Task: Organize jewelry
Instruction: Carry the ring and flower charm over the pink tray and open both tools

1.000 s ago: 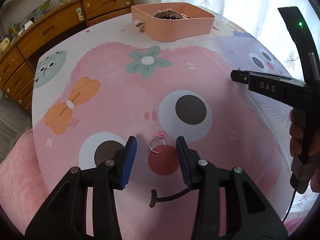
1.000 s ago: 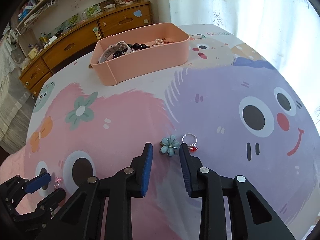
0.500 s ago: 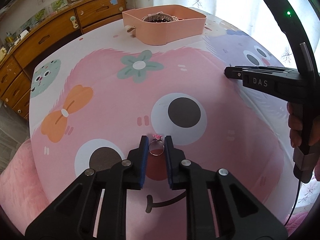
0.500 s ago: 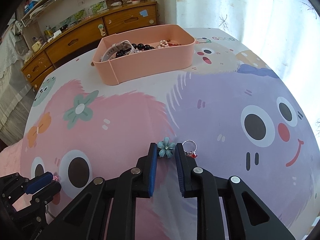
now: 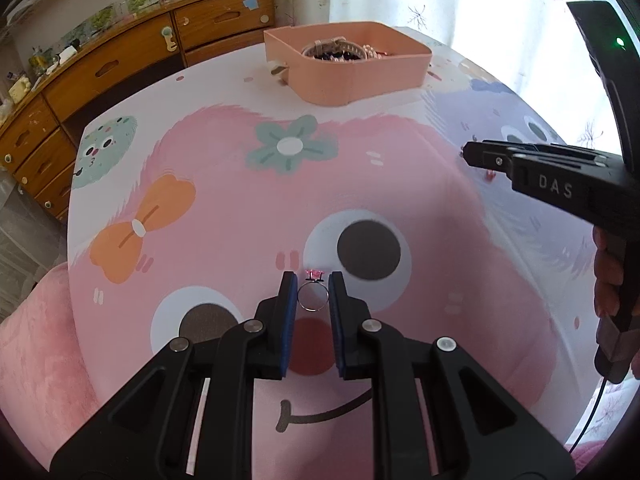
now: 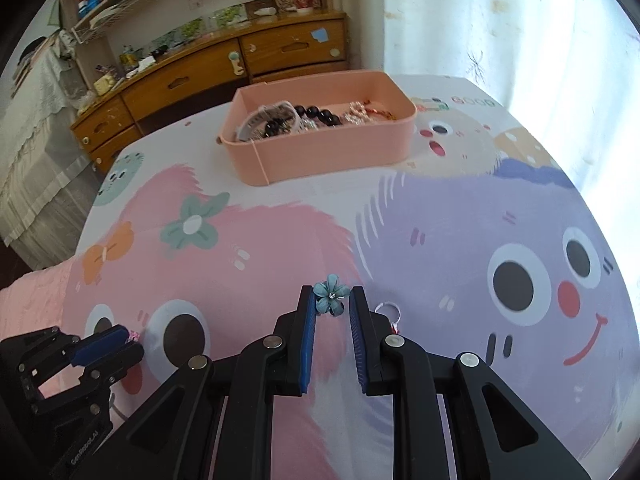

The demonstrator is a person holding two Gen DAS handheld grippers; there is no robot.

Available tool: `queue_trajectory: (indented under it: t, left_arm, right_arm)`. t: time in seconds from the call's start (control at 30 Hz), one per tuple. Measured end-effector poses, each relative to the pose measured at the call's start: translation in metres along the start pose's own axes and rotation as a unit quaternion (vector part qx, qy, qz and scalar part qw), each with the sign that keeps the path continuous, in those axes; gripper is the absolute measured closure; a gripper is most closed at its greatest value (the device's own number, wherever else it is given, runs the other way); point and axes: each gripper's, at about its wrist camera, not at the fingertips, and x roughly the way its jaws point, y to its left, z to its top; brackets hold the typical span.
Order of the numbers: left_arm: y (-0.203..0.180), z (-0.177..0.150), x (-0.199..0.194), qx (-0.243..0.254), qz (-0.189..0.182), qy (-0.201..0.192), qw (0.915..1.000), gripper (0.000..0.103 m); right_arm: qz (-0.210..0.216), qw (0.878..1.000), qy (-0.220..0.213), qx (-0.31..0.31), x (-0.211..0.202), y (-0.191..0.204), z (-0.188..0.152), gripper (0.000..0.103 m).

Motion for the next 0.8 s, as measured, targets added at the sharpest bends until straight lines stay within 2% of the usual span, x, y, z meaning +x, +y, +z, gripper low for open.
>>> queue_trajectory:
  t: [0.33, 0.53, 0.8]
  left_arm:
    - [-0.017, 0.062, -0.022, -0.050, 0.001, -0.060, 0.9969, 0.090]
    - [-0.027, 0.107, -0.030, -0.084, 0.007, -0.112, 0.9901, 0.090]
    - [-0.033, 0.162, -0.023, -0.119, 0.040, -0.162, 0.9789, 0.090]
  right_arm:
    - [0.037, 0.996, -0.066, -0.050, -0.034, -0.007, 0.051, 0.086]
    - [0.056, 0.991, -0.098, -0.068, -0.046, -0.017, 0.088, 0.086]
    - [0.076, 0.986, -0.130, -0.073, -0.051, -0.045, 0.138, 0.086]
